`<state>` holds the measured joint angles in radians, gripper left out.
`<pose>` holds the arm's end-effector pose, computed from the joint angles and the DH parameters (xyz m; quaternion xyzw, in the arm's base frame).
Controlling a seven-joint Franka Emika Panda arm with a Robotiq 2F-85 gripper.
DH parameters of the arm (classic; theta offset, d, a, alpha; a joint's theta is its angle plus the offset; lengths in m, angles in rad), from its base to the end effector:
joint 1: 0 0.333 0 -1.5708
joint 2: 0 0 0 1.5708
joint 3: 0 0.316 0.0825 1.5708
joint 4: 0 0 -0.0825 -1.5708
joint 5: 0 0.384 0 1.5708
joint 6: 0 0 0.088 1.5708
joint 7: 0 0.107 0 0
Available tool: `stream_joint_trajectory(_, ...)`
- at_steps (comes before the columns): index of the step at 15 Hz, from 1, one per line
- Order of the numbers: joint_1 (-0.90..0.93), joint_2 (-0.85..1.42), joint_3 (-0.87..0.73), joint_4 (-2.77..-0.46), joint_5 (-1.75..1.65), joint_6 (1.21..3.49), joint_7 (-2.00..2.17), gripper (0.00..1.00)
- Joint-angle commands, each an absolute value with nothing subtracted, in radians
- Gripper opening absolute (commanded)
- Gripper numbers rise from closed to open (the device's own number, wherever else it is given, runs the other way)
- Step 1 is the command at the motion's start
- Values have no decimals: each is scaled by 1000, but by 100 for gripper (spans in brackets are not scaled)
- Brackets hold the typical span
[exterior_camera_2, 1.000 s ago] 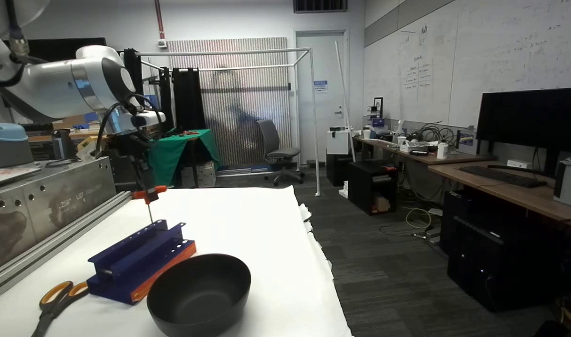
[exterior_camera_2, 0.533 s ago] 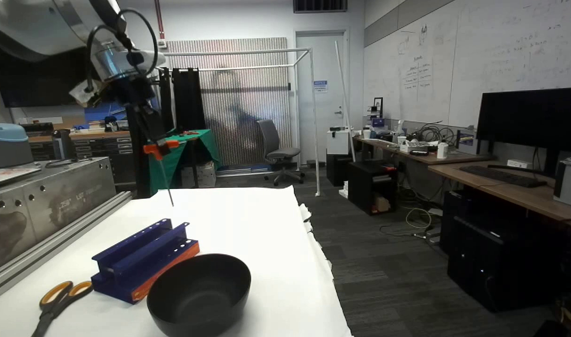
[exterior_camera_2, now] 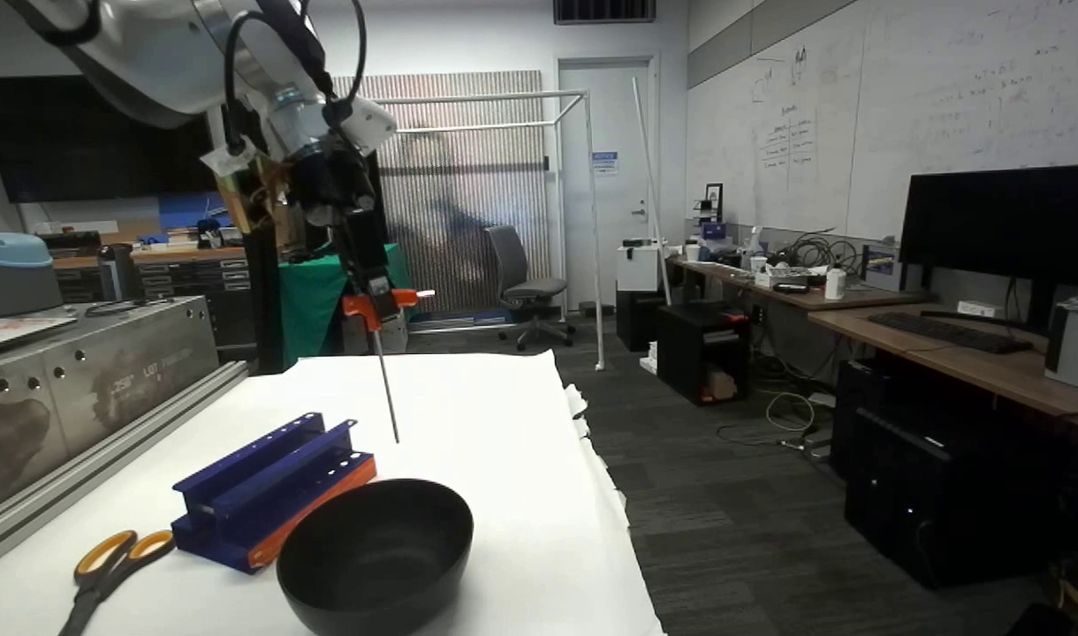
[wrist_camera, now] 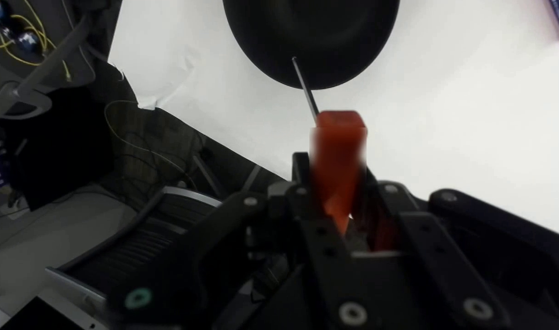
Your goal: Put the metal object with the orange handle in the black bowl
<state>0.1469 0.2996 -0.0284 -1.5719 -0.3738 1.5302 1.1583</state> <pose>0.6130 0.0341 0.4530 0.8516 -0.4598 -0.0217 0.2507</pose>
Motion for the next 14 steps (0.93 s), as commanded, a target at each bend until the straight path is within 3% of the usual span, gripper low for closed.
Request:
stream_joint_trajectory(1, 108, 363, -35, -1592, -347, 1571, 1141, 8)
stream_joint_trajectory(10, 74, 521, -44, -1623, -253, 1637, 1107, 12)
stream_joint_trajectory(11, 75, 526, -45, -1622, -244, 1639, 1105, 47)
stream_joint_trajectory(12, 75, 527, -46, -1621, -241, 1639, 1101, 47)
stream_joint_trajectory(14, 75, 525, -46, -1622, -221, 1643, 1097, 61)
